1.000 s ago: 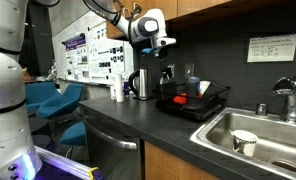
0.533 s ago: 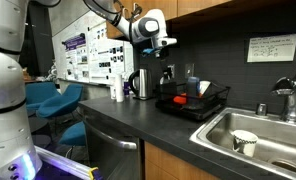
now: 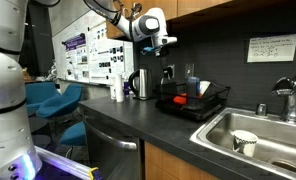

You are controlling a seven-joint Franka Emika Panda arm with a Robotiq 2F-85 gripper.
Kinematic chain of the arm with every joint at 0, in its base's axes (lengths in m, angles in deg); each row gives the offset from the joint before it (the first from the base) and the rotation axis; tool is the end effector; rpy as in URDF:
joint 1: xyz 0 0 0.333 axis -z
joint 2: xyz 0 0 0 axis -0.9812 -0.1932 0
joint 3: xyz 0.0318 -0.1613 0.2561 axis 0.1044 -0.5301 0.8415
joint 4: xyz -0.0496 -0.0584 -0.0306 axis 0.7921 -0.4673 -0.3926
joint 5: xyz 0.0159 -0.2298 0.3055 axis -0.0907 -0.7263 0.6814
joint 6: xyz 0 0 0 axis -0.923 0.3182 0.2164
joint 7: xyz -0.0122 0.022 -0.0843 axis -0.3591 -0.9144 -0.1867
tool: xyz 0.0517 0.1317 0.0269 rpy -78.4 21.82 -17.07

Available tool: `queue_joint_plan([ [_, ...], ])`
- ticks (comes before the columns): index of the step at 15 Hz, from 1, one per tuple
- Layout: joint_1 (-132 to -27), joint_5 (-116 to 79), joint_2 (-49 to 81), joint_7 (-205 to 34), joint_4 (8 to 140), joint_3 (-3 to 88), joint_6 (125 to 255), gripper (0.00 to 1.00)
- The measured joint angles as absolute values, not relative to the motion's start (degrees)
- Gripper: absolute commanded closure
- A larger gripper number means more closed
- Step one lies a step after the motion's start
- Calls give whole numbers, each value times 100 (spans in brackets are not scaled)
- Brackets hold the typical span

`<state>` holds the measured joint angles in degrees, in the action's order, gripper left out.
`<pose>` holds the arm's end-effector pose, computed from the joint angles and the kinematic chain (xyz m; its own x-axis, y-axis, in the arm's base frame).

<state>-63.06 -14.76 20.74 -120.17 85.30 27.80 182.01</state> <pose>0.5236 -0.3494 0.4084 0.2664 -0.9443 0.1934 -0.9544 -0.2865 -0.0838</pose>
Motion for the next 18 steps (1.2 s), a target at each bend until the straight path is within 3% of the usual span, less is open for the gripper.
queue_joint_plan([
  [18, -6190, -1139, 2214, -11690, 8539, 2737, 17822, 0],
])
